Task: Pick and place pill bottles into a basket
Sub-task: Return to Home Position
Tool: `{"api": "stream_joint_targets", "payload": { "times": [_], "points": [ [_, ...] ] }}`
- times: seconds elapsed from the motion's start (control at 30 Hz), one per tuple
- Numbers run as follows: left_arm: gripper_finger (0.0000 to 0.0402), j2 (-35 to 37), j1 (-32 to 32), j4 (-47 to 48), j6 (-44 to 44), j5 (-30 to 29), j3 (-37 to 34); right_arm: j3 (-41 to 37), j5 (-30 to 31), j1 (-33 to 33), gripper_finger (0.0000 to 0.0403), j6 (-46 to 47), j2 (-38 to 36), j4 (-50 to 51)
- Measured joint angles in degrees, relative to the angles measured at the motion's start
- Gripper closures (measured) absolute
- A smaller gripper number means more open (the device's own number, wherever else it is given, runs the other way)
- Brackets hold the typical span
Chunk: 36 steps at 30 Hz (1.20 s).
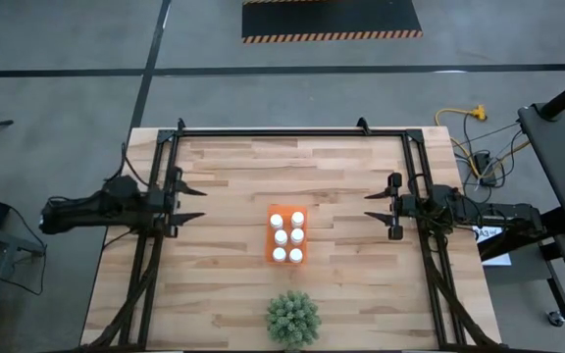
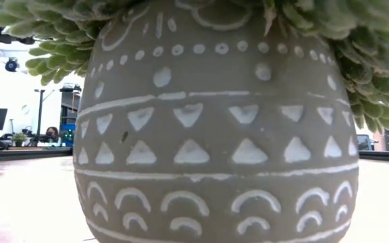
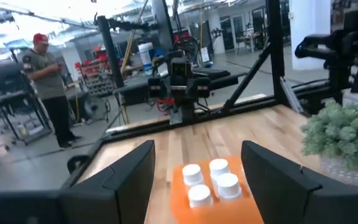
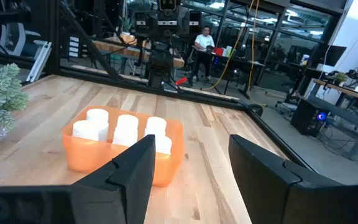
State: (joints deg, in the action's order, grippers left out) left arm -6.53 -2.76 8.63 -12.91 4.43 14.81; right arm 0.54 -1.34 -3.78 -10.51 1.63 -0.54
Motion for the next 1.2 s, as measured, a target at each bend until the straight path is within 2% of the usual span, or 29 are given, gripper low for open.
{"api": "stream_joint_targets", "payload": {
  "times": [0.17,0.27,0.4,0.67,0.9,1.2],
  "points": [
    [0.018,5.3,0.0,1.9,2.1,0.1,-0.1,0.0,0.0,0.0,0.0209,0.0,0.0,0.0],
    [0.018,4.9,0.0,2.7,2.8,0.1,-0.1,0.0,0.0,0.0,0.0209,0.0,0.0,0.0],
    [0.018,4.6,0.0,-0.8,3.6,0.1,-0.6,0.0,0.0,0.0,0.0209,0.0,0.0,0.0],
    [0.018,4.9,0.0,-19.0,3.3,0.1,-8.2,0.0,0.0,0.0,0.0209,0.0,0.0,0.0],
    [0.018,4.8,0.0,-28.0,2.6,0.2,-14.2,0.0,0.0,0.0,0.0209,0.0,0.0,0.0],
    [0.018,4.5,0.0,-24.7,2.1,1.3,-14.3,0.0,0.0,0.0,0.0209,0.0,0.0,0.0]
  ]
}}
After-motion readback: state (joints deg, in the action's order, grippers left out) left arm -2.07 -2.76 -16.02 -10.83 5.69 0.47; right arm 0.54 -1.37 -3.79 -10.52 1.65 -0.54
